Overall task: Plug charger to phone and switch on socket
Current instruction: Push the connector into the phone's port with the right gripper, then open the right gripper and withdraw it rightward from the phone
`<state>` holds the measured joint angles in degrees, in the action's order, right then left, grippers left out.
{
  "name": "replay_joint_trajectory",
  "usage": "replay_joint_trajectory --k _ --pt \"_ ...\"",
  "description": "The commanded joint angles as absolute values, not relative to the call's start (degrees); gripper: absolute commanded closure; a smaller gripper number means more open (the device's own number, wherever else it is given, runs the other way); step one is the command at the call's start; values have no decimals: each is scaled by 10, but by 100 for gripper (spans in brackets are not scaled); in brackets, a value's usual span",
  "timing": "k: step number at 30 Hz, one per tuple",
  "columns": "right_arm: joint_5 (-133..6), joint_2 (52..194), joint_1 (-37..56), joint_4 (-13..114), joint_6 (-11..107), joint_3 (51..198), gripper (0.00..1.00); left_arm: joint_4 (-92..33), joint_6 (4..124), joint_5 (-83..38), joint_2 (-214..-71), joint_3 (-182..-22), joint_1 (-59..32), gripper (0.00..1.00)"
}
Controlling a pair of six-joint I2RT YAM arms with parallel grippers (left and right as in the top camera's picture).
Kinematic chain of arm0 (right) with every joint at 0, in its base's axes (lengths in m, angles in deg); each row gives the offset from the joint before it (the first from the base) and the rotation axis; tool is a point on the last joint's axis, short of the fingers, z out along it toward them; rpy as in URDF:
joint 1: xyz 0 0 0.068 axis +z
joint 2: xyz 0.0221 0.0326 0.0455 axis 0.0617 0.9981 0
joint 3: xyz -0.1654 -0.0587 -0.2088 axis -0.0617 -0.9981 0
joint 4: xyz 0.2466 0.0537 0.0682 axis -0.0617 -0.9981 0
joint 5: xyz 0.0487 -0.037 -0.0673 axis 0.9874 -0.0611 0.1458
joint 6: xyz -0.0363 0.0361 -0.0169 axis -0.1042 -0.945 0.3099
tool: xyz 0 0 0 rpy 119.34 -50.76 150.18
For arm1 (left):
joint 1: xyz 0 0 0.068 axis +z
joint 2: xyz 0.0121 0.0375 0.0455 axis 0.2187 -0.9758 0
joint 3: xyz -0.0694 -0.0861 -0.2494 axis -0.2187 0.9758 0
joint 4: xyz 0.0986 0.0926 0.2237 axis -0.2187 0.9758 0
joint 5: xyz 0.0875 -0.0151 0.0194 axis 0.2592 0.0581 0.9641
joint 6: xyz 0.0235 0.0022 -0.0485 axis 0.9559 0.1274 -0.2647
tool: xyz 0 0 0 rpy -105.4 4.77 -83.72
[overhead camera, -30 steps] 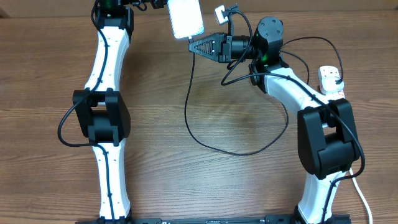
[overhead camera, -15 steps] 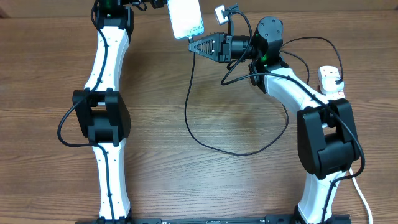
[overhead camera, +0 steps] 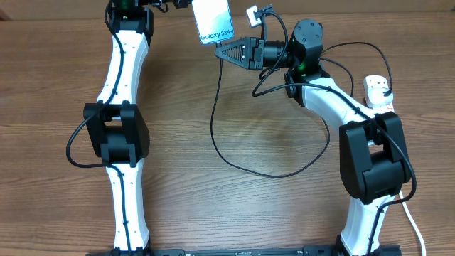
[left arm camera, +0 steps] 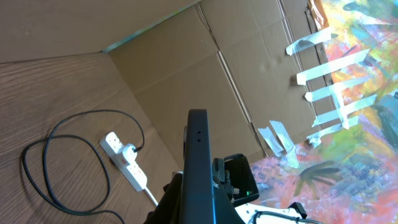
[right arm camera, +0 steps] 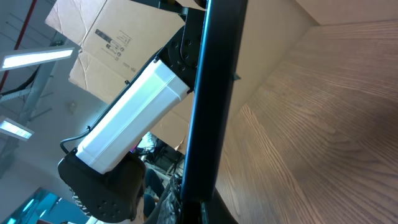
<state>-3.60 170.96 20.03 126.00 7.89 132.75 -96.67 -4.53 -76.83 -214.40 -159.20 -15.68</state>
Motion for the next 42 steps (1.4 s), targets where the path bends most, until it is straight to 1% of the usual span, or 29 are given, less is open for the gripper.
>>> replay_joint_trajectory --k 1,4,6,7,8,9,10,19,29,32,33,36,38,42 --pt "-109 1708 192 1272 80 1337 96 -970 -27 -818 -2140 -1599 -185 96" --pt "-106 1708 192 1271 79 1337 96 -970 -27 -818 -2140 -1599 -185 96" --pt "-101 1708 192 1271 79 1337 87 -970 -27 -818 -2140 -1599 -185 96" --pt "-97 1708 192 1271 79 1337 72 -970 -27 -818 -2140 -1599 -184 96" --pt "-92 1708 192 1271 79 1337 43 -970 -27 -818 -2140 -1599 -183 96" --pt "-90 1708 192 1271 79 1337 6 -969 -27 -818 -2140 -1599 -182 96" --pt "-84 1708 192 1271 80 1337 0 -969 -27 -818 -2140 -1599 -181 96" --pt "-18 1708 188 1270 79 1337 0 -969 -27 -846 -2140 -1599 -153 96" --pt "68 1708 146 1257 80 1335 0 -947 -41 -857 -2140 -1599 -114 96" --pt "69 1708 139 1187 99 1331 0 -938 -41 -857 -2140 -1599 -110 96" --pt "63 1708 138 1137 120 1329 0 -938 -42 -857 -2140 -1599 -111 96" --pt "31 1708 138 992 199 1328 0 -932 -41 -857 -2140 -1599 -112 96" --pt "-14 1708 138 867 279 1328 0 -928 -41 -857 -2140 -1599 -117 96" --pt "-64 1708 139 743 367 1328 0 -928 -41 -857 -2140 -1599 -123 96"
